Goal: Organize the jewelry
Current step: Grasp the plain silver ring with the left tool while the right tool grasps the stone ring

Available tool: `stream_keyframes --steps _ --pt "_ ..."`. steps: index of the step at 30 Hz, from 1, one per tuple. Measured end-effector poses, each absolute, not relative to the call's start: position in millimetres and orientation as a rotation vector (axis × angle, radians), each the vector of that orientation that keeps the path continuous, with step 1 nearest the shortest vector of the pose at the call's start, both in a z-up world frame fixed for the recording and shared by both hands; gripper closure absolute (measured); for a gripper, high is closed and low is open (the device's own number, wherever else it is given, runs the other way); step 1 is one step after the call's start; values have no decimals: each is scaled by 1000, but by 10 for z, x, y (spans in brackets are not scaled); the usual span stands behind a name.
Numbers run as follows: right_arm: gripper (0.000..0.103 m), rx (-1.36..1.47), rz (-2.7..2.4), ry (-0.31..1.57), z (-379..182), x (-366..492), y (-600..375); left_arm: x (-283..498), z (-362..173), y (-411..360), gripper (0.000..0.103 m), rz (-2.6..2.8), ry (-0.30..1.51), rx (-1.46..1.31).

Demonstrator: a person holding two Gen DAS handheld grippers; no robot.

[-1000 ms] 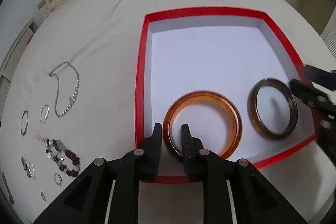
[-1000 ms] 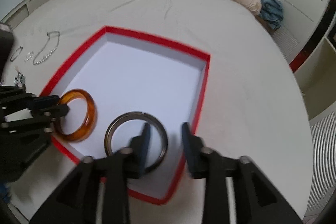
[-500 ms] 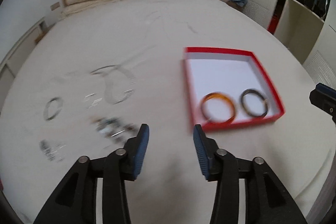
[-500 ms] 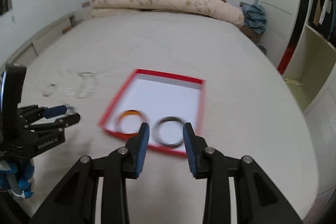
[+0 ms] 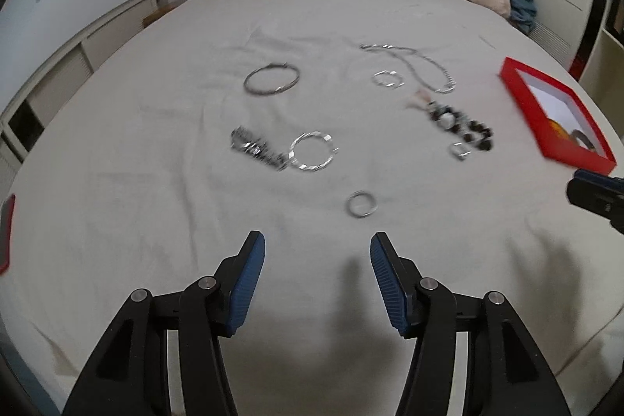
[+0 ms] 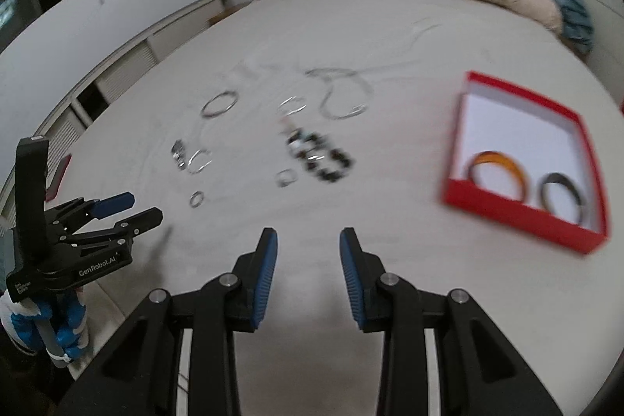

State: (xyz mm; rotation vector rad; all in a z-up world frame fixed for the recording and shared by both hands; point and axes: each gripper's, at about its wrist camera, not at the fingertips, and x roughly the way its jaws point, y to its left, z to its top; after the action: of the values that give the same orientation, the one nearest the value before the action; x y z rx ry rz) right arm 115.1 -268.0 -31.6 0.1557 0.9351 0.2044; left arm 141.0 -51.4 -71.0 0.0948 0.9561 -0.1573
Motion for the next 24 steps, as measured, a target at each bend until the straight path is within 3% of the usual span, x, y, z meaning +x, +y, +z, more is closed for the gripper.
stream_keyframes --steps 14,19,24 --pt "71 118 274 973 -931 1701 -2428 1780 -1020 -718 50 -214 943 79" --pt "71 101 302 947 -951 1883 -2350 1783 -1031 -814 63 -237 932 114" --pt "72 68 312 934 -981 1964 -2272 1787 -1038 -828 66 -243 926 123"
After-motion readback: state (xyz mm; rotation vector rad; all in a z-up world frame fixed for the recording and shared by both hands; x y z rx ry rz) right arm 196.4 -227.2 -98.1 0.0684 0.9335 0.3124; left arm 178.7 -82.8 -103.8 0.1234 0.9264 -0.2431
